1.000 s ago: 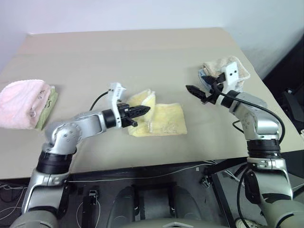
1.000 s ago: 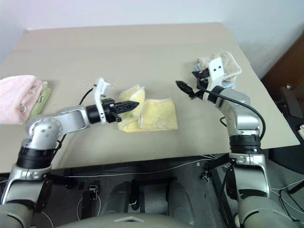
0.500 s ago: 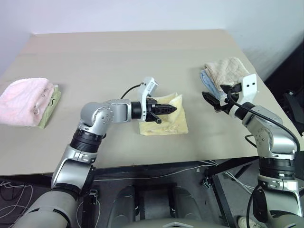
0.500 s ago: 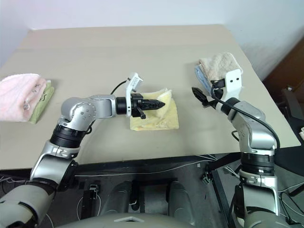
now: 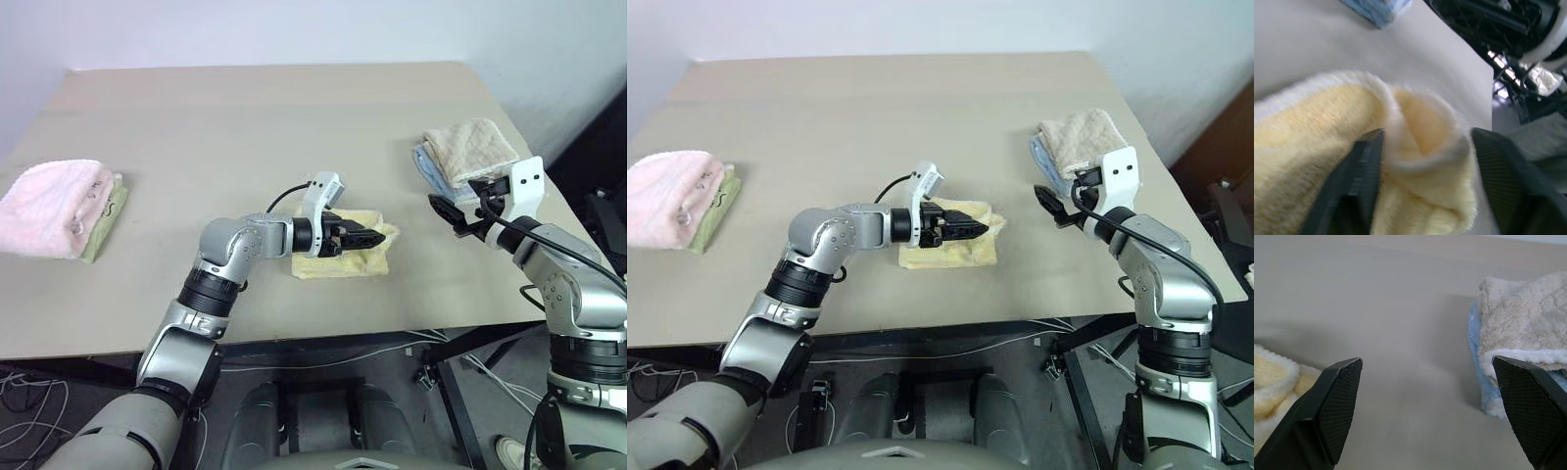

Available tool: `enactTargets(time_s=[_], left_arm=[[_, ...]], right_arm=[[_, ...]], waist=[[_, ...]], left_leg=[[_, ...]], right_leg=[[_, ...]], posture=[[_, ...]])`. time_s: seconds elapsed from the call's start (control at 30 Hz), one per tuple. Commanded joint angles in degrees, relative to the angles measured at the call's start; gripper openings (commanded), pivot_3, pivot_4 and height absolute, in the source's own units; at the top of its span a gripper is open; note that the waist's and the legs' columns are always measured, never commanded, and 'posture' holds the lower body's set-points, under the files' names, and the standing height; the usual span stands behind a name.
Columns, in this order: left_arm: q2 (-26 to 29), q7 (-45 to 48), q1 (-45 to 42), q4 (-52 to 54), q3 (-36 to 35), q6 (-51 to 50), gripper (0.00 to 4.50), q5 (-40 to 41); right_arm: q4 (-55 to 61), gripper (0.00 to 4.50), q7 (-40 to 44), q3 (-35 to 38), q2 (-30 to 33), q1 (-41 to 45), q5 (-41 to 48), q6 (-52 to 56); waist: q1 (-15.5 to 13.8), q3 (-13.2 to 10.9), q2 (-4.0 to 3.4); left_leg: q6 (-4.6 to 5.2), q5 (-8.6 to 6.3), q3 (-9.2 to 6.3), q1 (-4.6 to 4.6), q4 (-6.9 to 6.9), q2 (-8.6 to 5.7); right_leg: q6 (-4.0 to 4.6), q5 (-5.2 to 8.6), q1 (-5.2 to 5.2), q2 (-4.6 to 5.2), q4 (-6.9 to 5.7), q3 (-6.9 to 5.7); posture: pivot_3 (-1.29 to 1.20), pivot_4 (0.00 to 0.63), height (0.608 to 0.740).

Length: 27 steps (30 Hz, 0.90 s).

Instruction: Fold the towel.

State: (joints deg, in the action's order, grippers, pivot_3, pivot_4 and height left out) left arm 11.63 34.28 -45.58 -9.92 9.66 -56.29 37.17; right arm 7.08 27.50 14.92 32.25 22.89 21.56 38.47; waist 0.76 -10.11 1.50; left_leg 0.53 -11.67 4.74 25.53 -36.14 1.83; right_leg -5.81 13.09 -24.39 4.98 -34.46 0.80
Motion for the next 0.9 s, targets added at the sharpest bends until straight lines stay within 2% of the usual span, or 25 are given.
enactTargets(time_s=[0.03, 0.1, 0.27, 0.3, 0.4, 0.43, 0.6, 0.73, 0.77, 0.9], left_arm=[[-0.59, -3.17, -0.26, 3.04, -7.33, 1.10, 4.42, 1.37], [-0.06, -4.48, -0.83, 3.56, -10.40, 0.43, 4.42, 2.03], [6.72, -2.00, 1.83, 8.21, -12.18, 4.42, 4.42, -0.94], [7.53, -1.34, 2.97, 8.83, -12.42, 6.32, 4.46, -1.50], [8.48, 0.04, 5.07, 10.35, -13.35, 7.63, 3.94, -0.69], [8.74, 0.73, 5.88, 11.27, -13.03, 8.13, 3.63, -0.78], [9.43, 4.69, 10.30, 14.44, -10.57, 12.82, 1.85, -2.86], [5.85, 6.05, 12.58, 14.30, -10.59, 15.33, 0.47, -1.11], [5.44, 6.83, 12.76, 14.02, -9.32, 16.21, 0.11, -2.05], [5.31, 9.32, 12.11, 10.37, -4.08, 20.74, 0.04, -7.74]], right_arm=[[2.54, 4.50, 0.37, 0.95, -0.94, 2.99, 3.34, 0.97], [2.54, 4.50, 0.60, 1.19, -1.38, 4.74, 5.31, 2.46], [5.13, 4.50, 2.37, -1.61, -2.71, 9.24, 11.61, 10.02], [5.87, 4.31, 2.58, -2.91, -3.38, 9.75, 12.15, 10.54], [6.60, 3.62, 2.33, -6.07, -5.42, 10.54, 12.33, 10.84], [6.53, 3.27, 2.31, -6.85, -6.17, 10.62, 12.35, 10.75], [6.07, 1.53, 2.65, -9.57, -8.99, 9.73, 12.03, 9.71], [4.29, 0.17, 2.93, -11.03, -10.08, 9.26, 10.74, 8.56], [3.73, 0.00, 2.97, -11.29, -10.15, 9.29, 10.46, 8.26], [-0.29, 0.00, 3.59, -14.45, -9.46, 9.14, 5.88, 3.85]], waist=[[0.07, 0.00, 0.01], [0.24, -0.01, 0.00], [0.10, -0.01, 0.00], [0.06, 0.00, 0.00], [-0.05, 0.00, 0.00], [-0.13, -0.01, 0.01], [-0.09, -0.01, 0.02], [-0.08, -0.01, 0.02], [-0.11, -0.01, 0.02], [0.01, -0.01, 0.01]], left_leg=[[0.00, 0.00, 0.00, 0.00, 0.00, 0.01], [0.00, 0.00, -0.01, -0.01, -0.05, 0.02], [-0.01, 0.01, -0.02, -0.07, -0.09, 0.03], [-0.01, 0.01, -0.01, -0.08, -0.08, 0.03], [-0.01, 0.01, -0.01, -0.10, -0.08, 0.04], [-0.01, 0.01, -0.01, -0.09, -0.10, 0.05], [-0.01, 0.00, 0.01, -0.02, -0.18, 0.01], [-0.02, 0.00, 0.00, -0.06, -0.15, 0.04], [-0.02, 0.00, -0.01, -0.06, -0.16, 0.04], [-0.02, 0.01, 0.03, -0.08, -0.20, 0.02]], right_leg=[[-0.04, -0.02, 0.00, 0.00, -0.02, 0.01], [-0.10, -0.06, -0.03, -0.02, -0.12, 0.03], [-0.13, -0.04, -0.06, -0.03, -0.39, 0.03], [-0.13, -0.04, -0.07, -0.02, -0.42, 0.03], [-0.07, 0.00, -0.08, 0.00, -0.47, 0.03], [-0.07, 0.00, -0.08, 0.01, -0.49, 0.02], [0.02, 0.04, -0.07, 0.11, -0.50, 0.03], [0.02, 0.05, -0.09, 0.09, -0.55, 0.01], [0.02, 0.05, -0.09, 0.08, -0.57, 0.00], [0.05, 0.06, -0.08, 0.08, -0.59, 0.03]], posture=[[0.00, 0.150, 0.740], [0.00, 0.150, 0.740], [0.00, 0.150, 0.740], [0.00, 0.150, 0.740], [0.00, 0.150, 0.740], [0.00, 0.150, 0.740], [0.00, 0.150, 0.740], [0.00, 0.150, 0.740], [0.00, 0.150, 0.740], [0.00, 0.150, 0.740]])
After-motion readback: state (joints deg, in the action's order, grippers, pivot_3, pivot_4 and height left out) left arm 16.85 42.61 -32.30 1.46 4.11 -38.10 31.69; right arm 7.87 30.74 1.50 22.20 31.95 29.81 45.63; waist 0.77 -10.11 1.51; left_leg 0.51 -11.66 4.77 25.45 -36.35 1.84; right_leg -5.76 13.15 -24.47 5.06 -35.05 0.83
